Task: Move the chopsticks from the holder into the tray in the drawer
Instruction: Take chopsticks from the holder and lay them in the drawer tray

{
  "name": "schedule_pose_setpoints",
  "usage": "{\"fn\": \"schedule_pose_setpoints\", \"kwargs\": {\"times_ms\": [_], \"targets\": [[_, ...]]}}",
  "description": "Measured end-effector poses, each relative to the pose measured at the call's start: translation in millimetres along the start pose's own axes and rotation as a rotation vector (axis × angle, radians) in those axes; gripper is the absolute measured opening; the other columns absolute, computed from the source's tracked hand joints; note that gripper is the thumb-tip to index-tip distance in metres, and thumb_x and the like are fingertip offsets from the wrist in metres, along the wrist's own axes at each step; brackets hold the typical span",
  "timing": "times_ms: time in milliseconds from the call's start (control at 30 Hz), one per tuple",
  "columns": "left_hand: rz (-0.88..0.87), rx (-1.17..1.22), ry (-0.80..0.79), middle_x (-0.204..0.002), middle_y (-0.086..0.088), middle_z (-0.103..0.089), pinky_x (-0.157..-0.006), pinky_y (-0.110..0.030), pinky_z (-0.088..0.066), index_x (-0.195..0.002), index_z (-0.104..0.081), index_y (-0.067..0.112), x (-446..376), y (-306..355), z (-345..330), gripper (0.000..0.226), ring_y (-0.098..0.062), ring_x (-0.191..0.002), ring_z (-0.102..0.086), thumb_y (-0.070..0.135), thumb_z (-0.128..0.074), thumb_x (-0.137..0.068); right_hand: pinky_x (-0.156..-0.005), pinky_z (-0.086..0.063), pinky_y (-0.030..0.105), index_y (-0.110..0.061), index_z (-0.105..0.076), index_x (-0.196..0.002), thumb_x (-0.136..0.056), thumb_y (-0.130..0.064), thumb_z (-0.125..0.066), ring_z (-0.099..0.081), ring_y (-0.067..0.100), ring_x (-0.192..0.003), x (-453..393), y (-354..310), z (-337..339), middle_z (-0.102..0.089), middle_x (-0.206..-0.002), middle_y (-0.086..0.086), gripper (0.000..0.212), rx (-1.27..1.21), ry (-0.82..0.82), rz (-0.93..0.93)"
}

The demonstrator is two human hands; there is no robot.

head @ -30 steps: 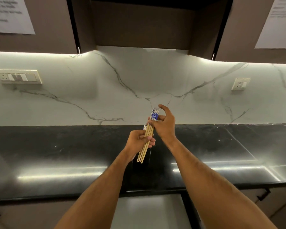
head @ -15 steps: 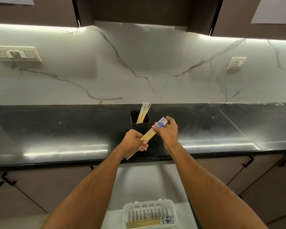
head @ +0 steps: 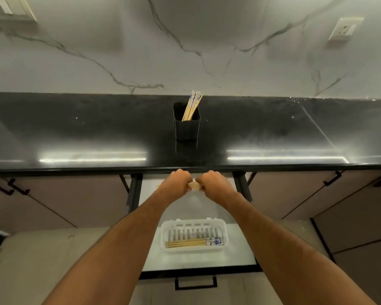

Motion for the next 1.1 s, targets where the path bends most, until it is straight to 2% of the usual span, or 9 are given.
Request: {"fn": "schedule_pose_setpoints", "kwargs": {"times_ms": [167, 300, 400, 500, 600, 733, 967, 1100], "targets": [[-0.034, 0.065, 0.009, -0.089, -0.006, -0.07, -0.082, -0.033, -0.055, -0.097, -0.074, 0.015, 11.6, 0.3, -55.3, 0.007, -0.022, -0.08, -0.064, 0.018, -0.068, -0.095, -0.071, -0.051, 0.027, -0.017, -0.069, -0.097, -0.094, -0.009, -0.064, -0.059, 0.017, -0.071, 17.5, 8.9, -46.2, -0.061, -0.079, 0.001, 0.009, 0.053, -0.023, 0.027], [-0.071, 0.083, -0.061, -0.088, -0.008, -0.07, -0.081, -0.035, -0.054, -0.097, -0.074, 0.012, 17.0, -0.1, -92.9, 0.01, -0.025, -0.08, -0.064, 0.014, -0.064, -0.097, -0.063, -0.055, 0.031, -0.016, -0.071, -0.092, -0.09, 0.002, -0.063, -0.058, 0.018, -0.063, 28.7, 15.6, -81.2, -0.059, -0.072, 0.001, 0.02, 0.064, -0.059, 0.058], [-0.081, 0.067, -0.076, -0.088, -0.008, -0.071, -0.078, -0.036, -0.056, -0.096, -0.072, 0.011, 24.4, -4.5, -117.5, 0.012, -0.026, -0.079, -0.066, 0.009, -0.061, -0.098, -0.068, -0.06, 0.036, -0.014, -0.072, -0.095, -0.088, 0.005, -0.063, -0.062, 0.021, -0.065, 35.0, 21.2, -110.7, -0.065, -0.076, 0.004, 0.022, 0.072, -0.108, 0.061], [-0.056, 0.023, -0.068, -0.089, -0.007, -0.07, -0.075, -0.037, -0.058, -0.1, -0.071, 0.012, 32.5, -17.2, -140.6, 0.014, -0.025, -0.077, -0.067, 0.005, -0.059, -0.098, -0.068, -0.058, 0.034, -0.012, -0.07, -0.098, -0.09, 0.003, -0.065, -0.062, 0.021, -0.067, 37.8, 26.6, -138.0, -0.065, -0.079, 0.005, 0.018, 0.076, -0.162, 0.066], [-0.013, -0.007, -0.061, -0.093, -0.006, -0.071, -0.074, -0.032, -0.059, -0.106, -0.071, 0.017, 39.7, -32.6, -160.9, 0.019, -0.022, -0.076, -0.067, 0.004, -0.062, -0.096, -0.069, -0.058, 0.036, -0.014, -0.07, -0.101, -0.09, 0.0, -0.067, -0.064, 0.022, -0.071, 39.8, 29.1, -157.6, -0.069, -0.085, 0.006, 0.018, 0.094, -0.151, 0.09], [0.009, -0.035, -0.027, -0.1, -0.005, -0.071, -0.08, -0.027, -0.058, -0.111, -0.07, 0.02, 43.0, -42.4, -179.9, 0.02, -0.021, -0.083, -0.068, 0.009, -0.063, -0.096, -0.079, -0.061, 0.038, -0.013, -0.071, -0.113, -0.092, -0.006, -0.069, -0.071, 0.025, -0.083, 38.0, 24.4, -179.2, -0.074, -0.099, 0.007, 0.023, 0.109, -0.107, 0.134], [0.041, 0.014, -0.084, -0.106, -0.008, -0.072, -0.082, -0.031, -0.056, -0.113, -0.069, 0.017, 37.0, -52.7, -209.4, 0.024, -0.024, -0.094, -0.069, 0.007, -0.054, -0.097, -0.087, -0.06, 0.041, -0.014, -0.07, -0.115, -0.094, -0.013, -0.066, -0.072, 0.025, -0.1, 35.1, 25.2, -210.6, -0.075, -0.112, 0.006, 0.022, 0.092, -0.153, 0.17], [0.048, 0.035, -0.068, -0.107, -0.006, -0.071, -0.081, -0.029, -0.056, -0.111, -0.074, 0.015, 30.4, -52.4, -219.1, 0.025, -0.023, -0.093, -0.069, 0.006, -0.056, -0.096, -0.088, -0.058, 0.042, -0.015, -0.066, -0.121, -0.093, -0.007, -0.062, -0.069, 0.027, -0.106, 33.4, 31.1, -223.9, -0.073, -0.116, 0.005, 0.03, 0.103, -0.183, 0.162]]}}
Point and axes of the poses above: each hand's wrist, its own x-axis away from the middle knuckle, its own z-axis out of the back of the hand, y = z × x, the point moved 7 cm from there along -x, towards the middle knuckle
